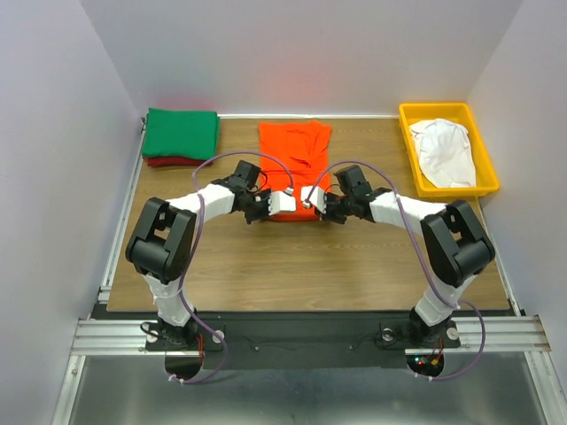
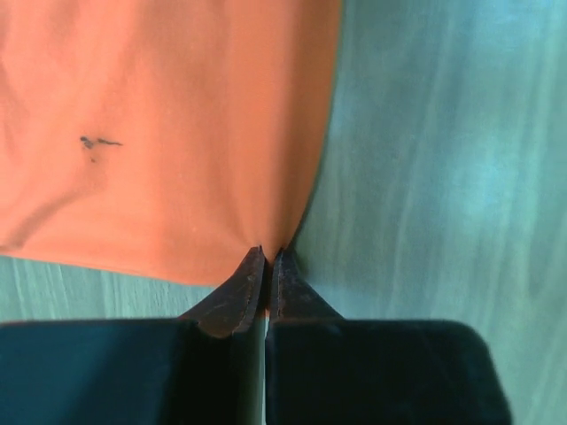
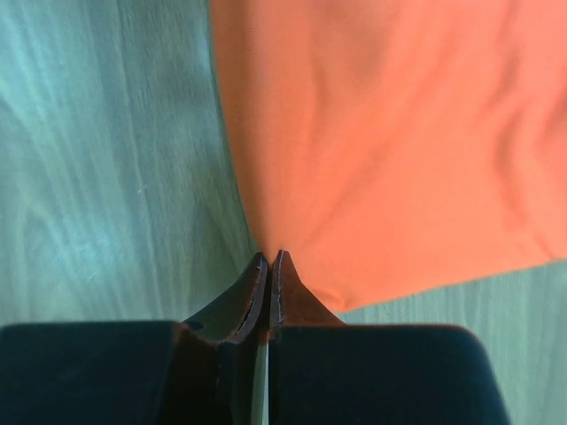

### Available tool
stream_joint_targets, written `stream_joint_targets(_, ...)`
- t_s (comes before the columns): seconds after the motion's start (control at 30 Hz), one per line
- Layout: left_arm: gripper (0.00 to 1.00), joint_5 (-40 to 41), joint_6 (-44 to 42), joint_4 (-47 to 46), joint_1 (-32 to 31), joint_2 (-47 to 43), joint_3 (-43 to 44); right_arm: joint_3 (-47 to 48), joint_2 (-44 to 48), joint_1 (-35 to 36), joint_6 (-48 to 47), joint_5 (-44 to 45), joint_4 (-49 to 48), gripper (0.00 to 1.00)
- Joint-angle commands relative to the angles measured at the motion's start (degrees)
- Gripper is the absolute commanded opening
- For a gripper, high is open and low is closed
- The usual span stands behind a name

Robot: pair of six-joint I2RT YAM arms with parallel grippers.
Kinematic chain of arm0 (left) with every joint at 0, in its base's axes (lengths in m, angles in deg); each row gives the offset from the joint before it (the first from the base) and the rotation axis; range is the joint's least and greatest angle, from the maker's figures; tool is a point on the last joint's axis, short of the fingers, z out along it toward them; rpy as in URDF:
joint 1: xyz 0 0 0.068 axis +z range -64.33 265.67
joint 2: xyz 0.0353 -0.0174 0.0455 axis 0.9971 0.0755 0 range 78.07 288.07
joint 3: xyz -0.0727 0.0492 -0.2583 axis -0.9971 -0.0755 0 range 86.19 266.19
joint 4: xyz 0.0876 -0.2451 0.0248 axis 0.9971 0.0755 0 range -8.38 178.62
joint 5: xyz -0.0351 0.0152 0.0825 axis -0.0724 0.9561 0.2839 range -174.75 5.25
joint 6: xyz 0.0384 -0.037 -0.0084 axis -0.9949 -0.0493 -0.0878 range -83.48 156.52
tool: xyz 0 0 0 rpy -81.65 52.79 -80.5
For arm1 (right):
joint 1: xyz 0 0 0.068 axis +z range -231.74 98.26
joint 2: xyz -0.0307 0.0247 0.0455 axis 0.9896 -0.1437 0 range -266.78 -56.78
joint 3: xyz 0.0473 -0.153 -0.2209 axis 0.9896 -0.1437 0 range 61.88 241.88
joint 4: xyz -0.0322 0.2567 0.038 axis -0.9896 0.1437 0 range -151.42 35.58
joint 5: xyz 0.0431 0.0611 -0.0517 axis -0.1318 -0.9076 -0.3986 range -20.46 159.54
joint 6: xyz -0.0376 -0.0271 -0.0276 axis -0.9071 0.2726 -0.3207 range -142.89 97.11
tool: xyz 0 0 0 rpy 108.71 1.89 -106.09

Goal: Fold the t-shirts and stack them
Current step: Fold the tshirt

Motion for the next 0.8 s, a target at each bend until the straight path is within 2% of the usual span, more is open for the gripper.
stream_joint_targets(0.0,0.0,-1.22,0.47,7.72,0.05,-6.73,2.82,-0.36,7.66,0.4,2.55,3.54,0.8,0.01)
stream_joint_targets(0.17,0.0,-3.6,-0.23,15.81,-0.38,-11.66,6.42,1.21,15.03,0.49,4.57,2.58,7.65,0.01)
stream_joint_targets(0.3,0.0,-4.57,-2.34,27.06,-2.23,-15.7,9.41,3.33,21.28,0.49,5.2,0.65,19.16,0.01)
stream_joint_targets(0.6,0.0,-6.85,-0.76,38.31,-8.64,-29.15,6.52,4.82,32.8,1.98,1.94,-5.05,41.55,0.01)
stream_joint_targets(0.7,0.0,-11.32,-0.33,44.02,-10.49,-31.43,6.69,7.53,35.35,2.25,3.07,-7.79,47.37,0.01)
stream_joint_targets(0.77,0.0,-12.74,1.69,45.18,-10.67,-33.19,7.21,8.86,37.19,2.16,5.01,-8.06,47.92,0.01)
